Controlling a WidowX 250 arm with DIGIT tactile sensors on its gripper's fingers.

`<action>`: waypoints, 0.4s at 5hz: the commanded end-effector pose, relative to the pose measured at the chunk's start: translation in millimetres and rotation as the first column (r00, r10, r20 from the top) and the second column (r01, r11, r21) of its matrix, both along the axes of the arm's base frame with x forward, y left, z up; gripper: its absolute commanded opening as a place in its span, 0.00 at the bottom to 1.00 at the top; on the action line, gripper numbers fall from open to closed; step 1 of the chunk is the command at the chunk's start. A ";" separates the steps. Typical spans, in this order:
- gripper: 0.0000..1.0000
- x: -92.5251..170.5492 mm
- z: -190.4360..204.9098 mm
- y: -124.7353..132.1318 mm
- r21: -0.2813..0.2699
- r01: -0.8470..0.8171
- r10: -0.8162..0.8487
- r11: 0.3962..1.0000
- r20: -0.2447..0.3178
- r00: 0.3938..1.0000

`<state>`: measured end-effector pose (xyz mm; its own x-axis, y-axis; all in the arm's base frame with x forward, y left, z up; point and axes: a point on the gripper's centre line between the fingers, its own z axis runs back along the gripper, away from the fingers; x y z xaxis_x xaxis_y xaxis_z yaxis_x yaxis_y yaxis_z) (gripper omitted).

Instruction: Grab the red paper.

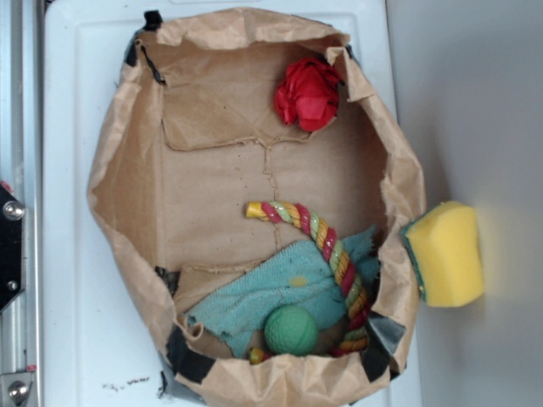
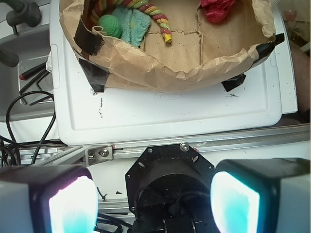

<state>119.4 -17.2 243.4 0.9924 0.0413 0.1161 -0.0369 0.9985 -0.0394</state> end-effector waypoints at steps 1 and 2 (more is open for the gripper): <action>1.00 0.0 0.0 0.0 0.000 0.000 0.000 1.000 0.000 1.000; 1.00 50.0 -7.0 -7.2 0.000 -0.160 0.160 0.987 0.055 0.986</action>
